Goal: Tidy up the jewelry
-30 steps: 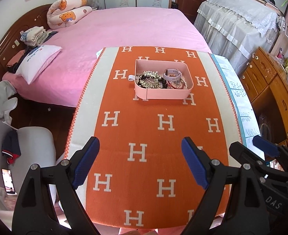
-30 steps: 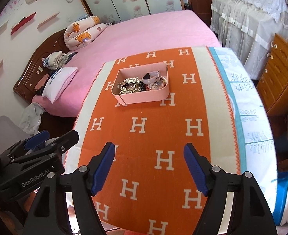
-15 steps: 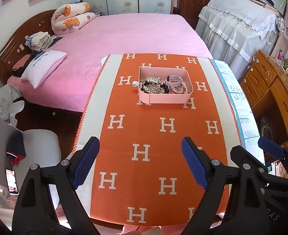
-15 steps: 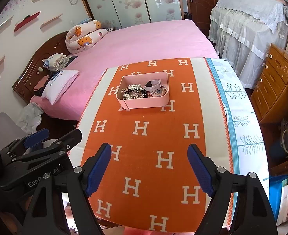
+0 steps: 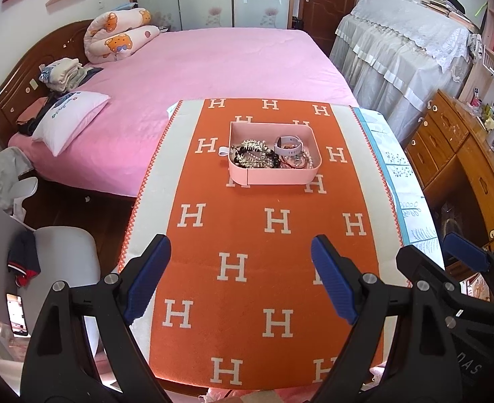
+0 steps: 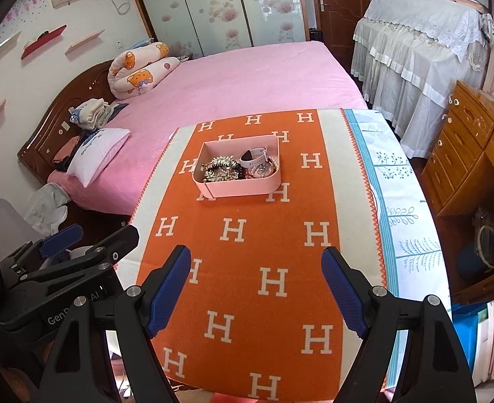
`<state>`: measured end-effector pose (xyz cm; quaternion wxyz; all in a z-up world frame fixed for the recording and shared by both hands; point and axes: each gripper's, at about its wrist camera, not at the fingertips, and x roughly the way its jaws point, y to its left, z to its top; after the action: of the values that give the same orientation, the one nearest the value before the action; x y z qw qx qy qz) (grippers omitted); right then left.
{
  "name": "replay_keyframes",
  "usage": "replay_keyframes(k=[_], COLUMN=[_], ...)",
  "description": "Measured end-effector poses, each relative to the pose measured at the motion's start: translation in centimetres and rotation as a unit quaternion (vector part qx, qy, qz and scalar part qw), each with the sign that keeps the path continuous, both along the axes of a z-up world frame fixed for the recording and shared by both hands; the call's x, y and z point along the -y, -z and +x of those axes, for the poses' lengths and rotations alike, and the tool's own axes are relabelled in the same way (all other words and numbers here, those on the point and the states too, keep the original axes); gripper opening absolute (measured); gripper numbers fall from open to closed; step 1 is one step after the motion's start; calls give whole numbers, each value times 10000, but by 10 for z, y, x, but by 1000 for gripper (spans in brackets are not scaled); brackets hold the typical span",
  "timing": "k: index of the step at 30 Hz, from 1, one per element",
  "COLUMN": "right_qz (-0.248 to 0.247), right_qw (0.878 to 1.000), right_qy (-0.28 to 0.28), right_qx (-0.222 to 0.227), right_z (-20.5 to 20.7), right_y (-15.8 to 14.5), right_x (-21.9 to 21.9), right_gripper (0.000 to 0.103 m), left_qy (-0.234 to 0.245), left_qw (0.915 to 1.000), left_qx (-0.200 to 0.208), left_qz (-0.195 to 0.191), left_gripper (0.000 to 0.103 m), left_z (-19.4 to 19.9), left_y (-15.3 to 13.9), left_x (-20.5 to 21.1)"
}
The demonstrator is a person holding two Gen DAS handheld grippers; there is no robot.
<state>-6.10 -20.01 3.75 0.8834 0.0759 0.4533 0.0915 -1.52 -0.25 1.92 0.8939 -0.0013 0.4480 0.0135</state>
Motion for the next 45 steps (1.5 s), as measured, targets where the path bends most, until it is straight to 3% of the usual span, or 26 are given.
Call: replay_keyframes(k=[45], right_qz=[-3], right_qw=[9999], right_qy=[-6], right_qx=[-169], right_z=[-2], right_y=[13], right_x=[-22], right_gripper=[81], left_qy=[-2], left_qw=[9997], left_qx=[-235], left_qz=[-37], left_gripper=[84], left_z=[4], left_y=[19], left_x=[-22])
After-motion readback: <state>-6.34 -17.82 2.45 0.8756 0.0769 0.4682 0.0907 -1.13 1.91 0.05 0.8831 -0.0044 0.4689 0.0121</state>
